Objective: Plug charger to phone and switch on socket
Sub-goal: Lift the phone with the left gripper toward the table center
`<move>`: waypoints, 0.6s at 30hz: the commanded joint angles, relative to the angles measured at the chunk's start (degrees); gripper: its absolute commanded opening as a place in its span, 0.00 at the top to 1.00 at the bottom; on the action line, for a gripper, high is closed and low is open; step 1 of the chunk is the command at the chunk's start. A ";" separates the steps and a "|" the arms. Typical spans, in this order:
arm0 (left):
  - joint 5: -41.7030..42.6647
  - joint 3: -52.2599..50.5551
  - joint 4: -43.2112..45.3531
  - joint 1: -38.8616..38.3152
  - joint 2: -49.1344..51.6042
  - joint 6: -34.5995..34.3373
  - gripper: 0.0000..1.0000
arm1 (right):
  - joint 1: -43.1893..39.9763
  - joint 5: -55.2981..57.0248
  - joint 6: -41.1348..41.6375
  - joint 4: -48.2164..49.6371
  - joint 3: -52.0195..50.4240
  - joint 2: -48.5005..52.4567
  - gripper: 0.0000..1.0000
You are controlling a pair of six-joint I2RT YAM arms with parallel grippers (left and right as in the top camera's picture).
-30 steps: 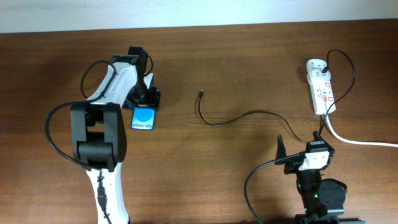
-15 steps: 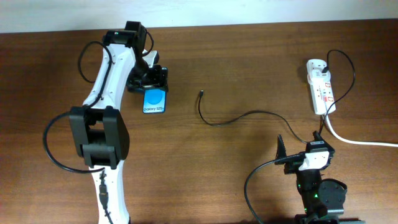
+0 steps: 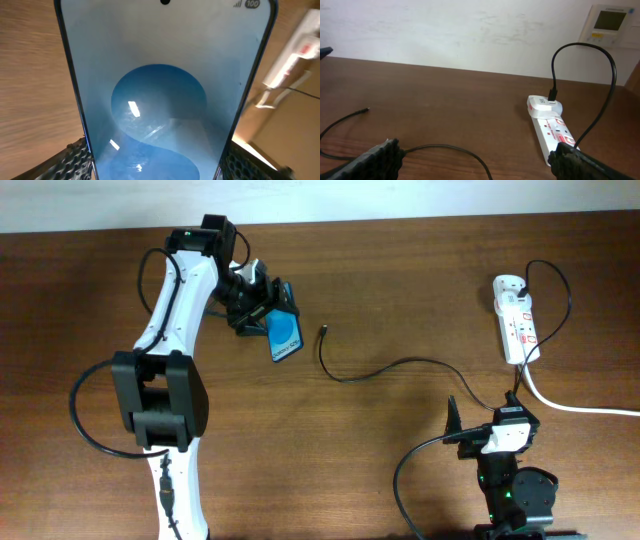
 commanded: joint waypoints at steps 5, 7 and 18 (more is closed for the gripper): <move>9.51 1.49 -0.11 0.15 -0.35 -3.85 1.00 | 0.31 1.14 1.25 4.11 -0.35 -0.42 0.02; 9.53 1.49 -0.13 0.13 -0.35 -9.51 1.00 | 0.31 4.76 14.84 6.12 -0.35 -0.42 0.02; 23.26 1.49 -5.03 0.13 -0.35 -22.71 1.00 | 0.31 5.60 32.72 -0.33 7.04 7.43 0.02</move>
